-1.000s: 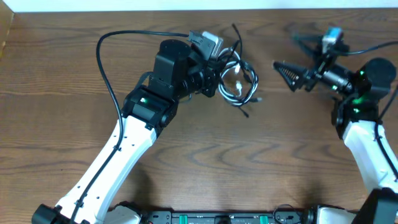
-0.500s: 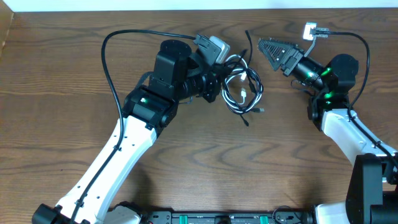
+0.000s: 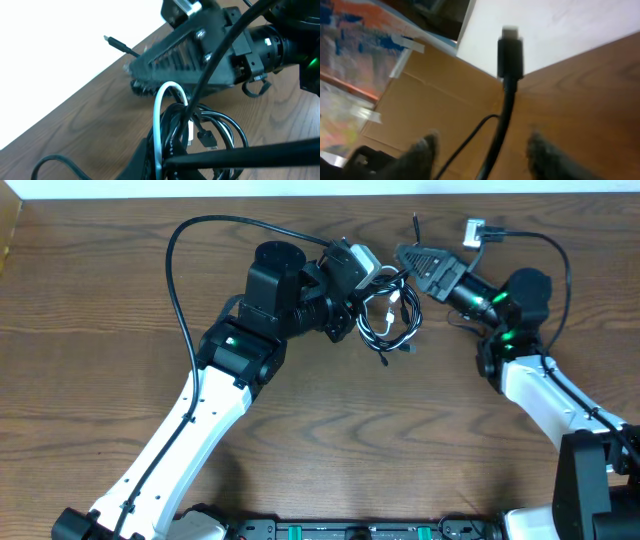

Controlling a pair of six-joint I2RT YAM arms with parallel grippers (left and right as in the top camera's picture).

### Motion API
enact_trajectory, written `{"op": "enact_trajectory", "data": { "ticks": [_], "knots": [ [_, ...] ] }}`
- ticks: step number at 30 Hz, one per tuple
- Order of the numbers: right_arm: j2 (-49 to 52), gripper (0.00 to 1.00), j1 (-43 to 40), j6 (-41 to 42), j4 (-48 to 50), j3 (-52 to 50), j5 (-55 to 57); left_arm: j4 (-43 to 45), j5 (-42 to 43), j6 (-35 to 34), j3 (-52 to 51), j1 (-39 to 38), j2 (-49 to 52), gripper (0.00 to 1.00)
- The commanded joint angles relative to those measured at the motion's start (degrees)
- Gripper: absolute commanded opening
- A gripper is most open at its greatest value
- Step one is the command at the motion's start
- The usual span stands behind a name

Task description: Untangle cables

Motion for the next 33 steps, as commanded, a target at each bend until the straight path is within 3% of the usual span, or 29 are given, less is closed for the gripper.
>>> {"op": "enact_trajectory", "data": {
  "ticks": [1,7,18,23,31,32,33],
  "knots": [
    [0.0,0.02,0.9,-1.9,0.0,0.3,2.3,-0.2,-1.2,0.4,0.2,0.0,-0.1,0.08],
    [0.0,0.01,-3.7,-7.7,-5.7,0.3,2.5,-8.1,-17.8,-3.8,0.2,0.0,-0.1,0.08],
    [0.0,0.01,-18.9,-14.1,-22.7,0.3,-0.2,-19.2,-43.1,-3.8,0.2,0.0,-0.1,0.08],
    [0.0,0.01,-23.7,-16.6,-28.5,0.3,-0.2,-23.6,-49.1,-3.7,0.2,0.3,-0.1,0.08],
    [0.0,0.01,-26.4,-16.8,-32.2,0.3,-0.2,-24.4,-48.6,-5.3,0.2,1.3,-0.1,0.08],
    [0.0,0.05,-26.4,-16.8,-32.2,0.3,-0.2,-24.4,-48.4,-6.1,0.2,1.3,-0.1,0.08],
    [0.0,0.17,-26.4,-16.7,-32.2,0.3,-0.2,-24.3,-48.3,-6.4,0.2,1.3,-0.1,0.08]
  ]
}}
